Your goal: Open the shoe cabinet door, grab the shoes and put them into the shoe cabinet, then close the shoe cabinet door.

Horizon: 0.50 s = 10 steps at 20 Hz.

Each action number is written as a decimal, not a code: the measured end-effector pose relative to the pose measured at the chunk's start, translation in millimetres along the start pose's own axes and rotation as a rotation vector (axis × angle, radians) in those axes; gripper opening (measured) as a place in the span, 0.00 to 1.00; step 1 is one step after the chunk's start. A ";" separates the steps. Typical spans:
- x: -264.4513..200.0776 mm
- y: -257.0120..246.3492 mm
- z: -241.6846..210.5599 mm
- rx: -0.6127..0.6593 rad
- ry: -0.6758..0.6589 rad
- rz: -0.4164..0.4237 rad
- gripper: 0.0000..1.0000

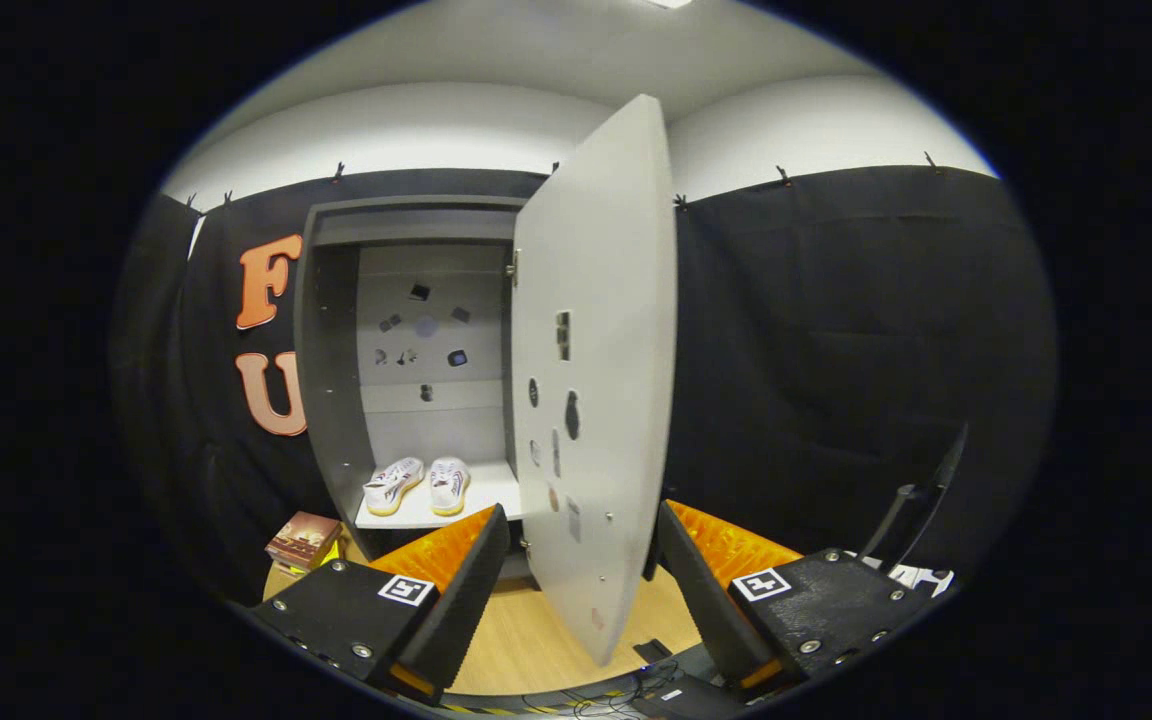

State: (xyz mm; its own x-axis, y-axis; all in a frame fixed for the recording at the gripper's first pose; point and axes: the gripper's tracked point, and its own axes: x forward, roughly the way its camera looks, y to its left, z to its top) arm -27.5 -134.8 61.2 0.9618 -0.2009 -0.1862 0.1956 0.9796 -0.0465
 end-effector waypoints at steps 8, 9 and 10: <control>50.1 -101.2 1.6 0.016 -0.005 -0.178 0.93; 59.5 -107.4 5.1 0.027 -0.007 -0.188 0.93; 69.3 -110.0 11.7 0.047 -0.014 -0.188 0.93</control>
State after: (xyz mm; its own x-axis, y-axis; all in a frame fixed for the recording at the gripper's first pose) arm 19.8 -256.4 64.9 0.9100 -0.3806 -0.1646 0.3806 0.9242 -0.0329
